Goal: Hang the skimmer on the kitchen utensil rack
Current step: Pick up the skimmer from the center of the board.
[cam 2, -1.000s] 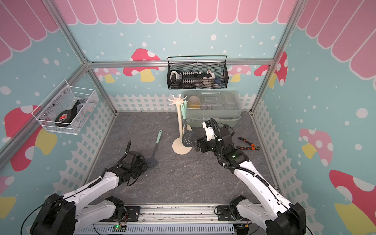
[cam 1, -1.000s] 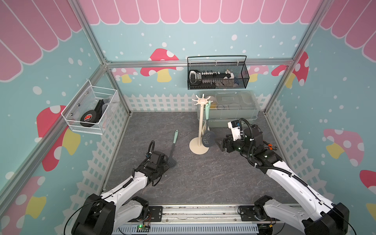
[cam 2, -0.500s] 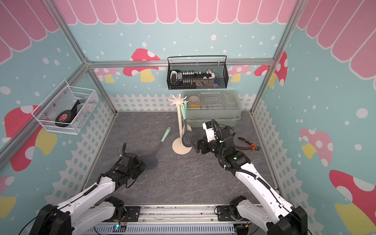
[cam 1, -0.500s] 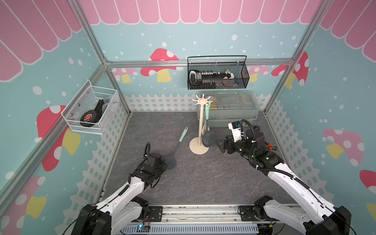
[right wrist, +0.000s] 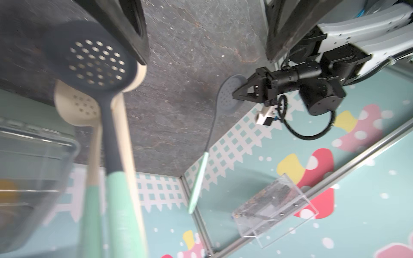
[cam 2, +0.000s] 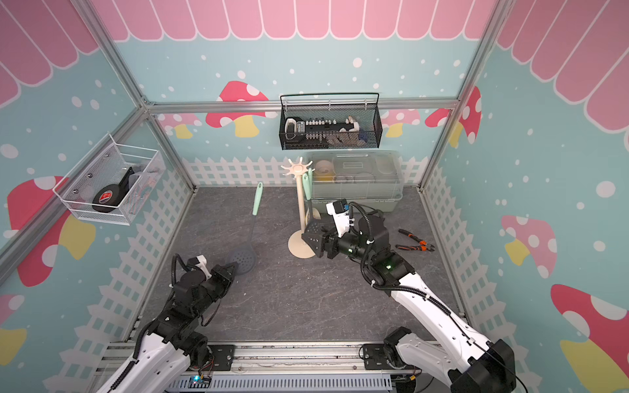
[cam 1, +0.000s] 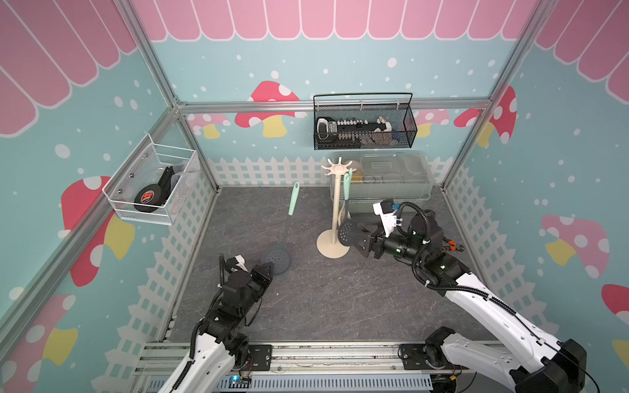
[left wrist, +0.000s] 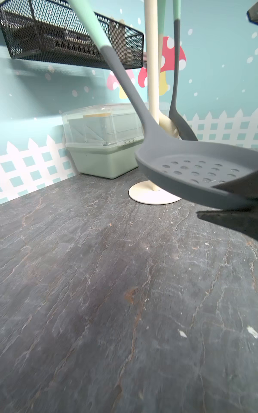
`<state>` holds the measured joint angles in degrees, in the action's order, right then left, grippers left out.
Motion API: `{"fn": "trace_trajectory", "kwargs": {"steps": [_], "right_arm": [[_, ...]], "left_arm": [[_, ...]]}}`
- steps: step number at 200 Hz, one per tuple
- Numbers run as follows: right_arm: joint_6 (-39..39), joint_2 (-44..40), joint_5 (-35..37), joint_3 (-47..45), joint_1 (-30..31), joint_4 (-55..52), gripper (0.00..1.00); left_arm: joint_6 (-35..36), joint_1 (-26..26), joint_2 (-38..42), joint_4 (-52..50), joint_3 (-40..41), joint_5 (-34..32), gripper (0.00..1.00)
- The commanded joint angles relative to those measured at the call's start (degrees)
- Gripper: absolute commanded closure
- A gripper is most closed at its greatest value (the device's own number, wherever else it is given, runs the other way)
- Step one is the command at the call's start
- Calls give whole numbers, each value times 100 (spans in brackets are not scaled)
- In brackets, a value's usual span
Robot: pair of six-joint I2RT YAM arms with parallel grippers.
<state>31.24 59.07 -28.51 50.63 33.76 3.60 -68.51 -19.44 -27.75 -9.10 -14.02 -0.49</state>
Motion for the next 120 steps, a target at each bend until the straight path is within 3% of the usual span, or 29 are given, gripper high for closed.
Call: {"fn": "trace_trajectory", "kwargs": {"steps": [1, 32, 120], "right_arm": [[248, 78, -204, -3, 266, 695, 17], [441, 406, -256, -53, 538, 1139, 18], [567, 1720, -15, 624, 995, 1676, 22]], "left_arm": [[-169, 39, -102, 590, -18, 415, 100], [-309, 38, -118, 1146, 33, 731, 100], [-687, 37, 128, 1312, -52, 1090, 100]]}}
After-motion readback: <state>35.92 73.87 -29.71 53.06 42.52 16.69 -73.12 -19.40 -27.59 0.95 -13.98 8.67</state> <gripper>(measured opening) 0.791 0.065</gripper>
